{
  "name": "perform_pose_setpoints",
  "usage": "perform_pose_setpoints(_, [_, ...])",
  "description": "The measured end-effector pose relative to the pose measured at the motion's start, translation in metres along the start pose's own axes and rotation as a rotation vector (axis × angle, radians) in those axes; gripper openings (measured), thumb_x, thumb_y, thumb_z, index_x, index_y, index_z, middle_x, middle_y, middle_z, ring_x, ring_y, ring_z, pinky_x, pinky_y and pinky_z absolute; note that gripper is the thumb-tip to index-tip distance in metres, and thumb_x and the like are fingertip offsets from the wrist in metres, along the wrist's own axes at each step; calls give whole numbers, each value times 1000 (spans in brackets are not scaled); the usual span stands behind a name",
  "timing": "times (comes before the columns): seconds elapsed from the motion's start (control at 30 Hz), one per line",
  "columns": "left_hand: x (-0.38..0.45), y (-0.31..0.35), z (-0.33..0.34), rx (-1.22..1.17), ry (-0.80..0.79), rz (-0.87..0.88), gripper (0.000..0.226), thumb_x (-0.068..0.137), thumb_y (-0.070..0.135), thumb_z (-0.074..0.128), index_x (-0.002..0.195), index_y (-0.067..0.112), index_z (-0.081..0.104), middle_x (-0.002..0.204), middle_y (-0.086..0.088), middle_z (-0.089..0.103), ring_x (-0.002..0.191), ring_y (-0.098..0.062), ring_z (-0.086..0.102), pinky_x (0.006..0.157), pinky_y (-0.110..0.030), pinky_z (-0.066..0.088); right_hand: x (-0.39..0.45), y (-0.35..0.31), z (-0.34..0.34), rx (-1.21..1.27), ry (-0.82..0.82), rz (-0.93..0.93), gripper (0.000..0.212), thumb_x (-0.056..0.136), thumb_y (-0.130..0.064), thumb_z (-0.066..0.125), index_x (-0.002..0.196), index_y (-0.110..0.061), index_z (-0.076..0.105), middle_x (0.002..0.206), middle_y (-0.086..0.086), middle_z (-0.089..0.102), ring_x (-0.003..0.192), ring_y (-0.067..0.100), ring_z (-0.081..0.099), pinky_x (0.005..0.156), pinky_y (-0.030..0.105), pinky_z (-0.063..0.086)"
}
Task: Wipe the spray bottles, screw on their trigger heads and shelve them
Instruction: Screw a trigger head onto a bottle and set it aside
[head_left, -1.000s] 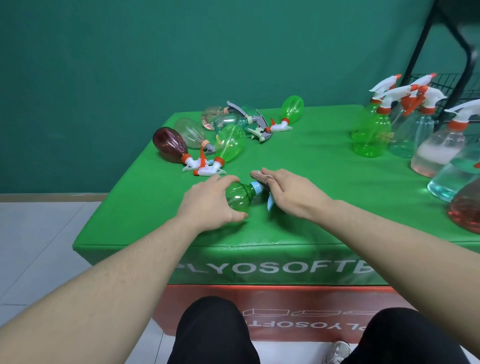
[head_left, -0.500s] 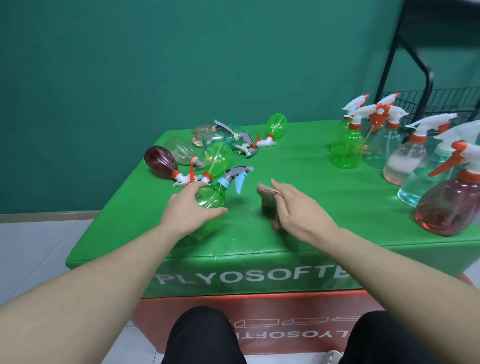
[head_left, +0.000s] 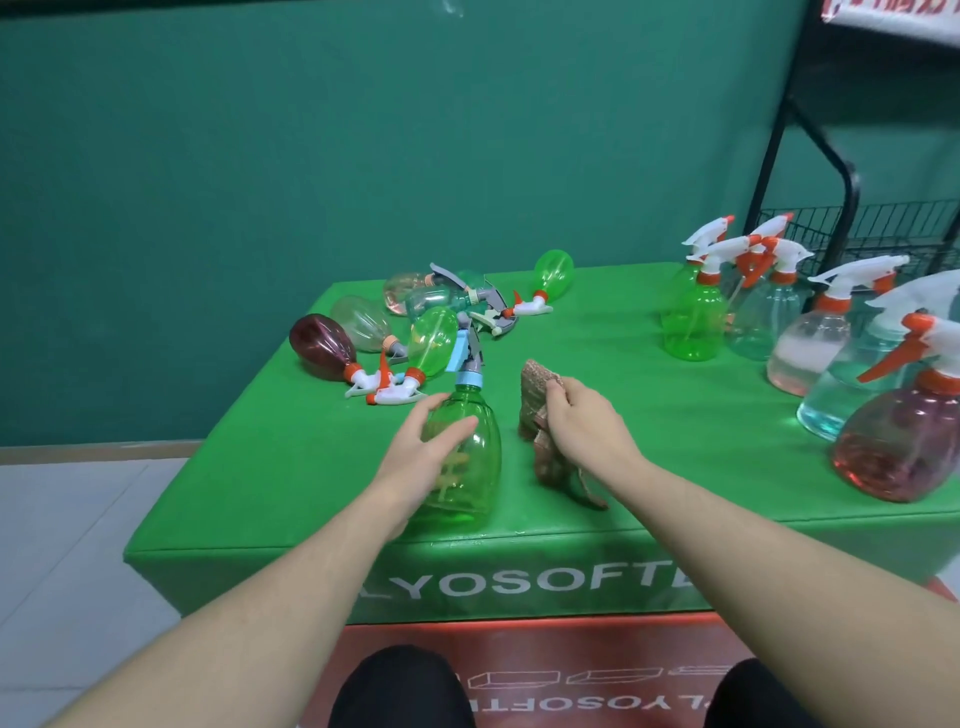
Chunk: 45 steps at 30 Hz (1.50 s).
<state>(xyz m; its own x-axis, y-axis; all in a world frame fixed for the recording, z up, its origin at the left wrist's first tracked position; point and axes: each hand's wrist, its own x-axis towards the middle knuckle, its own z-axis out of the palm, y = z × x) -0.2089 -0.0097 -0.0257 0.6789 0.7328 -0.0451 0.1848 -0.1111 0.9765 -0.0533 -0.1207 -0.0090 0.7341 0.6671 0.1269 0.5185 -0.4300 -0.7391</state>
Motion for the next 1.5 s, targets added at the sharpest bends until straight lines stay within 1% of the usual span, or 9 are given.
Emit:
perform_pose_setpoints(0.13, [5, -12, 2, -134, 14, -57, 44, 97, 40, 66, 135, 47, 45, 137, -3, 62, 92, -23, 76, 86, -45, 62, 9, -12, 7, 105, 12, 24, 37, 108, -32, 32, 110, -11, 62, 104, 10, 66, 98, 29, 59, 84, 34, 45])
perform_pose_setpoints(0.27, [10, -20, 1, -234, 8, -94, 47, 84, 55, 75, 122, 54, 48, 135, -2, 63, 98, -28, 76, 101, -59, 53, 16, -25, 17, 191, 37, 29, 35, 108, -31, 32, 110, -13, 62, 100, 5, 63, 97, 26, 58, 81, 33, 41])
perform_pose_setpoints(0.5, [11, -33, -2, -395, -22, -96, 71, 67, 55, 69, 132, 48, 41, 137, -6, 63, 90, -26, 77, 90, -45, 59, 26, -54, 38, 361, 52, 2, 32, 109, -33, 33, 119, -23, 62, 104, -2, 60, 101, 19, 55, 83, 28, 37])
perform_pose_setpoints(0.6, [14, -39, -3, -463, -26, -98, 69, 70, 50, 72, 134, 42, 48, 131, -3, 67, 86, -25, 77, 80, -38, 58, 23, -64, 50, 330, -61, -22, 43, 110, -36, 30, 145, -24, 52, 131, -5, 59, 123, 18, 52, 100, 29, 37])
perform_pose_setpoints(0.73, [19, -48, -6, -560, -40, -94, 83, 73, 47, 84, 148, 30, 51, 136, -9, 67, 99, -29, 76, 87, -45, 58, 20, -63, 62, 228, -158, -83, 49, 110, -35, 26, 158, -24, 32, 162, -4, 33, 150, 16, 29, 117, 27, 22])
perform_pose_setpoints(0.9, [23, -50, -6, -563, -31, -86, 77, 77, 43, 82, 147, 28, 52, 130, 0, 70, 110, -22, 73, 80, -38, 61, 18, -59, 64, 213, -177, -135, 49, 111, -34, 26, 159, -26, 29, 165, -12, 24, 151, 5, 20, 114, 16, 14])
perform_pose_setpoints(1.13, [26, -53, -8, -548, -24, -81, 100, 63, 60, 85, 150, 27, 50, 139, -3, 66, 128, -26, 63, 105, -55, 52, 13, -62, 66, 93, -161, -326, 47, 109, -32, 34, 156, -33, 36, 163, -14, 27, 150, 1, 20, 122, 20, 15])
perform_pose_setpoints(1.33, [27, -54, -8, -555, -41, -34, 90, 70, 63, 76, 148, 26, 53, 135, -2, 69, 128, -26, 63, 99, -53, 56, 4, -65, 65, -13, -206, -466, 47, 109, -33, 35, 156, -31, 35, 163, -16, 25, 149, -2, 17, 112, 8, 7])
perform_pose_setpoints(1.5, [26, -53, -7, -506, -48, -17, 85, 70, 63, 78, 145, 31, 56, 137, 2, 68, 130, -24, 61, 109, -57, 48, 16, -63, 70, 12, -197, -421, 51, 110, -33, 30, 160, -27, 23, 168, -11, 12, 152, 0, 7, 119, 16, 2])
